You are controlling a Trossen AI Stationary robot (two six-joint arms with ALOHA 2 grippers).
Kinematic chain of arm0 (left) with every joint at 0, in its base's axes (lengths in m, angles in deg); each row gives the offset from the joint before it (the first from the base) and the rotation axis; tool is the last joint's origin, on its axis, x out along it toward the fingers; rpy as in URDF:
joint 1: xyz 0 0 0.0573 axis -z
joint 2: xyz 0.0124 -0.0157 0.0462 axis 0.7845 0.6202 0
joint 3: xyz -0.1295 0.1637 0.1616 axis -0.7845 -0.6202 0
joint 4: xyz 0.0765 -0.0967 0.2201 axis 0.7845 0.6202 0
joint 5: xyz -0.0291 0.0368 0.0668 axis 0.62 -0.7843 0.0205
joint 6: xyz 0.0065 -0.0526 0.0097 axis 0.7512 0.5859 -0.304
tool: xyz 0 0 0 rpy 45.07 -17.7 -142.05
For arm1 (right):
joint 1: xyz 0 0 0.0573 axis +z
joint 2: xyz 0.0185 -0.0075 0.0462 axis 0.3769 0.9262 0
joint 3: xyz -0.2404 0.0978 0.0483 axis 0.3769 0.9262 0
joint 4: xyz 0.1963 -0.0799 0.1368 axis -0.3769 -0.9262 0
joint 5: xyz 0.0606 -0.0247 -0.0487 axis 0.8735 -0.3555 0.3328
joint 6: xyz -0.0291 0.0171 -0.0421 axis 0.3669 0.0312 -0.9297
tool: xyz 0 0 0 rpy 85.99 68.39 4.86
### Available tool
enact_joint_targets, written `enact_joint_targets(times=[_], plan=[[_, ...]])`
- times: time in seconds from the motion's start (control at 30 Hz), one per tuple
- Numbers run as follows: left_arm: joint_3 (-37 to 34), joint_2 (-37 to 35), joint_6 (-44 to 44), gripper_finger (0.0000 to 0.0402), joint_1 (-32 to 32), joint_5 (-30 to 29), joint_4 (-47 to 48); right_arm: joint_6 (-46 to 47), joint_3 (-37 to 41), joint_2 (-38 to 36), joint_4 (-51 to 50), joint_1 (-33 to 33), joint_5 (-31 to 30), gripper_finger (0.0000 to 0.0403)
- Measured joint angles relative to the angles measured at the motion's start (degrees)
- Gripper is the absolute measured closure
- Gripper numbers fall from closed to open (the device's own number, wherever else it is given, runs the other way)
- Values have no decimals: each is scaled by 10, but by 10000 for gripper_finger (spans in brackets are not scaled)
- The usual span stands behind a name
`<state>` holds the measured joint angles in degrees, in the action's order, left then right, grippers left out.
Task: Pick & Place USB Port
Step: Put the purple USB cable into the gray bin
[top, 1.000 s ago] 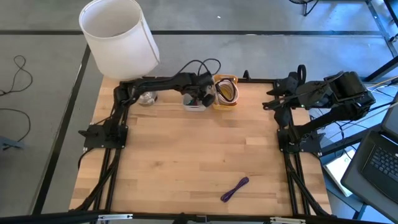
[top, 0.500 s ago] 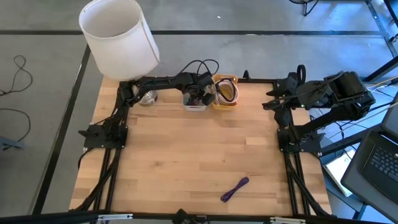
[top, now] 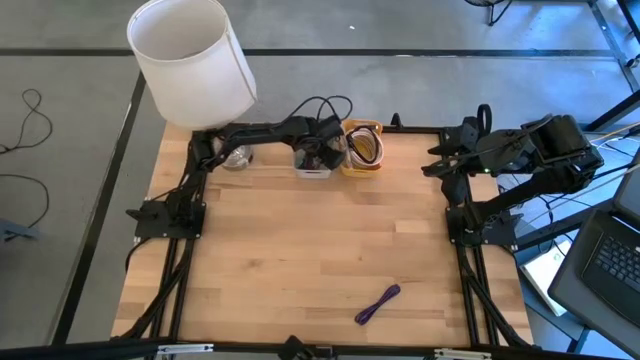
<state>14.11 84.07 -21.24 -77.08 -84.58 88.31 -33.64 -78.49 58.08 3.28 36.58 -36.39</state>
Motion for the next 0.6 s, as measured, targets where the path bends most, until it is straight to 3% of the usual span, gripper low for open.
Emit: enact_joint_targets(times=[0.37,0.6], plan=[[75,-68,-17,263,32,14,-51,-2,0,0,0,0,0,178],[126,-69,-24,262,112,155,-132,11,0,0,-1,0,30,178]])
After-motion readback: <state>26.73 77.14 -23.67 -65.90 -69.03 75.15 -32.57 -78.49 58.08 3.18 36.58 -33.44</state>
